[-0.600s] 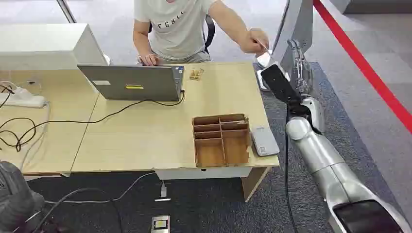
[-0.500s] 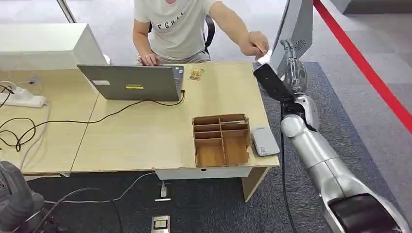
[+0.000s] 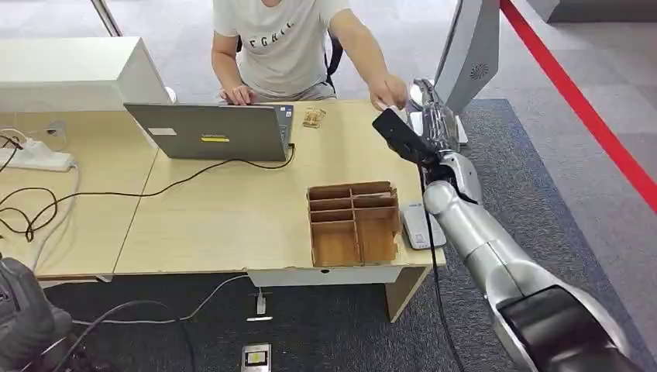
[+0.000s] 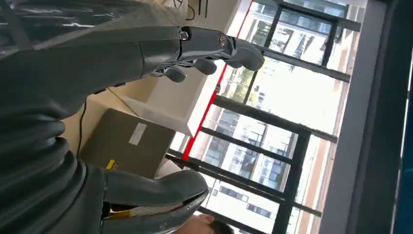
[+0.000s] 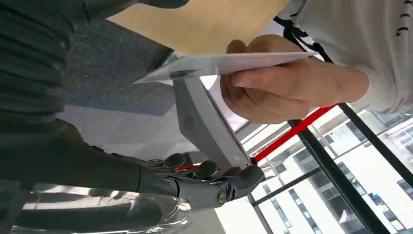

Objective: Pass the card to the sensor for recognition and then transmit it.

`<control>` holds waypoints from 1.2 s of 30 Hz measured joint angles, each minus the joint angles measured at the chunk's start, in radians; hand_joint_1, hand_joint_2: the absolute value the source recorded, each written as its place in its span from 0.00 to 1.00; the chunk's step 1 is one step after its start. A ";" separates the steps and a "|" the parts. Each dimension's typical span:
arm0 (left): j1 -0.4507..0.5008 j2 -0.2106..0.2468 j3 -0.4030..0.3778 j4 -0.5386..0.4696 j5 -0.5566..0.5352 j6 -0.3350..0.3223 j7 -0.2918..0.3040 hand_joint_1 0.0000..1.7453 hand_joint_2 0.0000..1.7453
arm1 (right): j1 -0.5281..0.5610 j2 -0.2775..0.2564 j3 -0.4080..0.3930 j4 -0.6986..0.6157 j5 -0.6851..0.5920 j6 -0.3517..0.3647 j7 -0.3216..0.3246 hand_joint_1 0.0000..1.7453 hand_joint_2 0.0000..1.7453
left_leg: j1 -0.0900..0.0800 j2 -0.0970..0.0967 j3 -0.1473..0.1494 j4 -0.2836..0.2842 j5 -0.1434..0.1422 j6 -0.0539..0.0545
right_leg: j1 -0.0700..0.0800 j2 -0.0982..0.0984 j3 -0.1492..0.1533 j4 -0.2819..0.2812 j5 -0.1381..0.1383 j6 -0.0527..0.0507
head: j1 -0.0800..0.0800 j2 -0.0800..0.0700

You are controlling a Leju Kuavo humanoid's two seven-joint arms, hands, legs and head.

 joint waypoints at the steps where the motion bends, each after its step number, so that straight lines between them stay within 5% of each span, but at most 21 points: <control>1: 0.000 0.000 0.000 0.001 0.002 0.000 0.000 0.00 1.00 | 0.000 0.002 0.001 0.006 -0.002 0.000 0.000 0.00 1.00 | 0.000 0.000 0.000 0.000 0.000 0.000 | 0.000 0.000 0.000 0.000 0.000 0.000 | 0.000 0.000; 2: 0.000 0.000 0.000 0.002 0.003 0.000 0.000 0.00 1.00 | 0.000 0.003 0.002 0.012 -0.003 0.000 0.000 0.01 1.00 | 0.000 0.000 0.000 0.000 0.000 0.000 | 0.000 0.000 0.000 0.000 0.000 0.000 | 0.000 0.000; 3: 0.000 0.000 0.000 0.003 0.003 0.000 0.000 0.00 1.00 | 0.000 0.003 0.002 0.017 -0.005 0.000 0.000 0.15 1.00 | 0.000 0.000 0.000 0.000 0.000 0.000 | 0.000 0.000 0.000 0.000 0.000 0.000 | 0.000 0.000; 4: 0.000 0.000 0.000 0.003 0.003 0.000 0.000 0.00 1.00 | 0.000 0.004 0.003 0.021 -0.005 0.000 0.000 0.94 1.00 | 0.000 0.000 0.000 0.000 0.000 0.000 | 0.000 0.000 0.000 0.000 0.000 0.000 | 0.000 0.000; 5: 0.000 0.000 0.000 0.004 0.003 0.000 0.000 0.00 1.00 | -0.001 0.004 0.003 0.027 -0.006 0.000 0.000 1.00 1.00 | 0.000 0.000 0.000 0.000 0.000 0.000 | 0.000 0.000 0.000 0.000 0.000 0.000 | 0.000 0.000; 36: -0.024 0.001 -0.015 0.055 0.018 0.000 -0.001 0.00 1.00 | 0.005 -0.024 0.012 0.098 -0.053 -0.035 -0.037 1.00 1.00 | 0.000 0.001 0.000 0.000 0.000 0.000 | 0.000 0.000 -0.001 0.000 0.000 0.000 | 0.000 0.000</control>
